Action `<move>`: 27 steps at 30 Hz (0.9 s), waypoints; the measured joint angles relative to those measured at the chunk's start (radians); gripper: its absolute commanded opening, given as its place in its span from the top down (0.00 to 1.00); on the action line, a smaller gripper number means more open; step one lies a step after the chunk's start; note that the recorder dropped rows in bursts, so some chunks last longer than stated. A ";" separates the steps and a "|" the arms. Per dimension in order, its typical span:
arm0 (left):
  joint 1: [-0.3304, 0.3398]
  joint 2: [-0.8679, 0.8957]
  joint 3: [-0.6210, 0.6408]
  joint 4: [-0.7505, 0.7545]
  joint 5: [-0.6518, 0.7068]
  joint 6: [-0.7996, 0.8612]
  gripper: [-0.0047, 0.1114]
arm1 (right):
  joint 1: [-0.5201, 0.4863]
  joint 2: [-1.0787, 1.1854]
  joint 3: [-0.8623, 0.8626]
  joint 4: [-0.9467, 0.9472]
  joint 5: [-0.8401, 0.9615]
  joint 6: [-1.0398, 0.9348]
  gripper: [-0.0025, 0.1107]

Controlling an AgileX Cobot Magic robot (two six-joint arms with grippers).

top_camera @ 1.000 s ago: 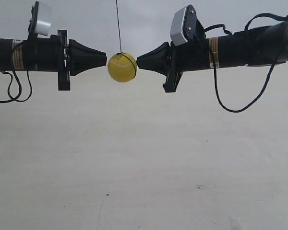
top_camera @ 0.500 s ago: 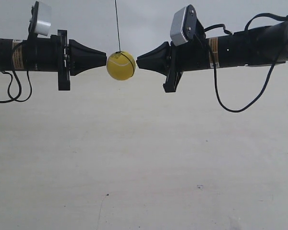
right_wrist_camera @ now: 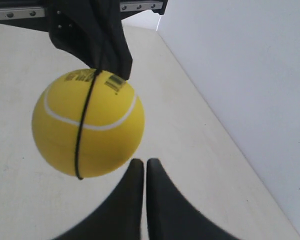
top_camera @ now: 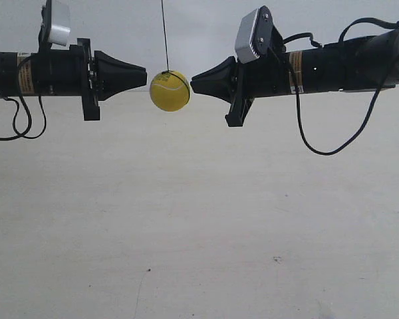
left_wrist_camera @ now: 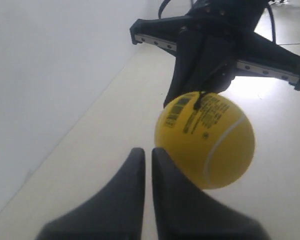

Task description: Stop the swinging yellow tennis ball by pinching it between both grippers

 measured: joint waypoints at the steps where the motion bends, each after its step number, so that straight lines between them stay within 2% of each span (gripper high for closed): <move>1: 0.000 0.000 0.000 -0.001 0.012 0.000 0.92 | 0.000 0.000 0.000 0.002 0.005 0.000 0.98; 8: 0.004 -0.002 0.000 -0.005 0.035 -0.004 0.92 | 0.000 0.000 0.000 0.030 0.037 -0.020 0.98; 13: 0.032 -0.043 0.000 -0.026 0.053 -0.034 0.92 | 0.000 -0.007 0.000 0.062 0.104 -0.027 0.98; 20: 0.075 -0.128 0.000 -0.032 0.060 -0.093 0.92 | 0.000 -0.079 0.000 0.071 0.166 -0.009 0.98; 27: 0.080 -0.206 0.000 -0.032 0.060 -0.129 0.92 | 0.000 -0.180 0.000 0.047 0.188 0.046 0.98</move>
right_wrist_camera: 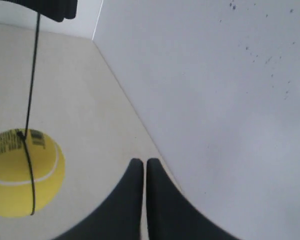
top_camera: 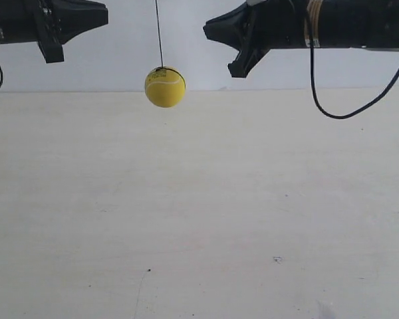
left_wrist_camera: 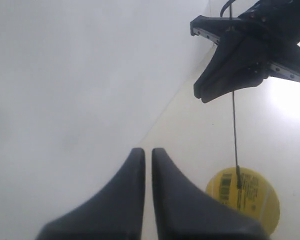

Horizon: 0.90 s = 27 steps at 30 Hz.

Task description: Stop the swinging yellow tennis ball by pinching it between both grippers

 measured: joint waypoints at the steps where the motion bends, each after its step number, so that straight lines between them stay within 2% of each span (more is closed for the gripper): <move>1: 0.000 -0.013 0.000 0.000 0.000 -0.004 0.92 | 0.000 -0.015 0.000 -0.013 0.010 0.013 0.98; 10: 0.000 -0.135 0.000 0.076 0.032 -0.074 0.92 | 0.000 -0.124 0.000 -0.176 0.086 0.141 0.98; 27: 0.000 -0.405 0.000 0.202 0.092 -0.236 0.92 | 0.000 -0.380 0.000 -0.314 0.112 0.333 0.98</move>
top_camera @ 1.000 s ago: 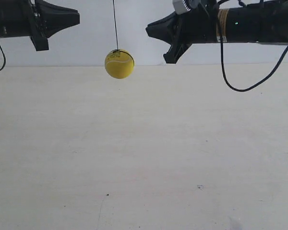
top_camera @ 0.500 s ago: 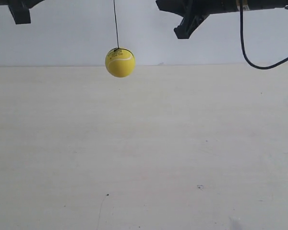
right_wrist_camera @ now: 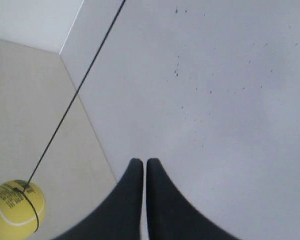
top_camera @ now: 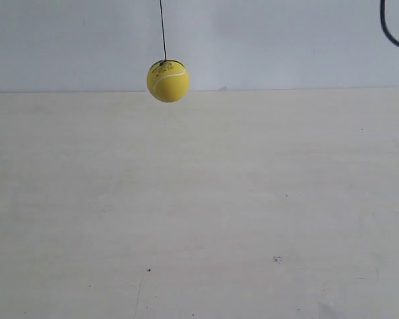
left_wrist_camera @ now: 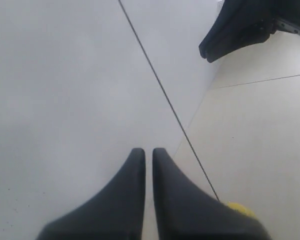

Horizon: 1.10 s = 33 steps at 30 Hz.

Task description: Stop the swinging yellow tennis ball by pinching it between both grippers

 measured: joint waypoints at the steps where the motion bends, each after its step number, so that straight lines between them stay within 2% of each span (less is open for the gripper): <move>1: 0.000 -0.022 0.000 0.017 0.002 -0.018 0.92 | 0.000 -0.021 0.000 -0.006 0.004 0.021 0.98; 8: 0.000 -0.191 0.069 0.067 0.086 -0.074 0.92 | -0.002 -0.193 0.085 -0.018 0.116 0.069 0.98; 15: 0.000 -0.380 0.198 0.049 0.212 -0.083 0.92 | -0.002 -0.401 0.265 -0.017 0.374 0.079 0.98; 20: 0.000 -0.511 0.290 0.032 0.249 -0.091 0.92 | -0.002 -0.537 0.368 0.065 0.544 0.085 0.98; 28: 0.000 -0.748 0.424 -0.010 0.416 -0.118 0.92 | -0.002 -0.723 0.519 0.149 0.611 0.087 0.98; 33: 0.000 -0.944 0.540 -0.018 0.445 -0.188 0.92 | -0.002 -0.783 0.610 0.220 0.654 0.093 0.98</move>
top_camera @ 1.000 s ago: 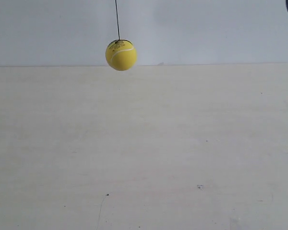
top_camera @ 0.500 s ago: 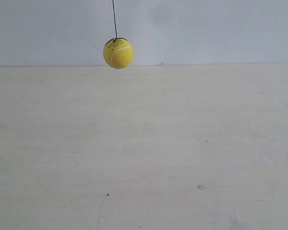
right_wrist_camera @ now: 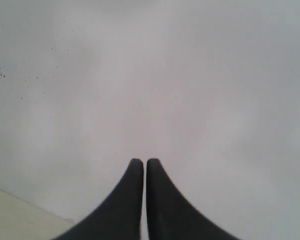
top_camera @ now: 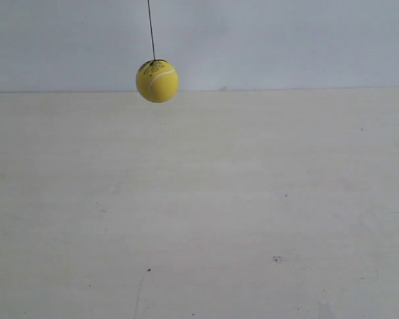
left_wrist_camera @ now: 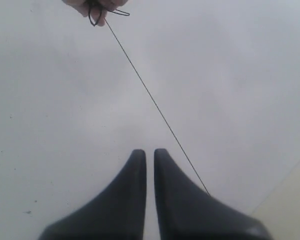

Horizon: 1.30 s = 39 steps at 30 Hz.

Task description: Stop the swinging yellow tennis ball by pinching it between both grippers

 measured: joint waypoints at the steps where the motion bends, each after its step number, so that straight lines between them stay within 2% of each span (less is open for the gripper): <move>1: 0.000 -0.026 0.028 0.000 0.003 -0.008 0.92 | 0.000 0.000 0.012 0.020 0.000 0.006 0.98; 4: 0.000 -0.118 0.116 -0.003 0.035 -0.018 0.92 | 0.000 0.000 0.072 0.073 0.000 0.012 0.98; 7: 0.000 -0.223 0.246 -0.067 0.111 -0.025 0.92 | 0.000 0.000 0.203 0.100 -0.003 0.008 0.98; 12: 0.000 -0.273 0.415 -0.126 0.153 -0.025 0.92 | 0.000 0.000 0.315 0.123 -0.053 -0.008 0.98; 16: 0.000 -0.273 0.540 -0.227 0.160 0.032 0.92 | 0.000 0.000 0.386 0.306 -0.129 -0.196 0.98; 20: 0.000 -0.273 0.578 -0.292 0.176 0.060 0.92 | 0.000 0.000 0.414 0.387 -0.209 -0.260 0.98; 24: 0.000 -0.273 0.612 -0.315 0.174 0.062 0.92 | 0.000 0.000 0.418 0.405 -0.259 -0.227 0.98; 30: 0.000 -0.273 0.619 -0.315 0.165 0.062 0.92 | 0.000 0.000 0.418 0.412 -0.268 -0.117 0.98; 39: 0.000 -0.273 0.619 -0.315 0.164 0.062 0.92 | 0.000 0.000 0.418 0.412 -0.270 -0.095 0.98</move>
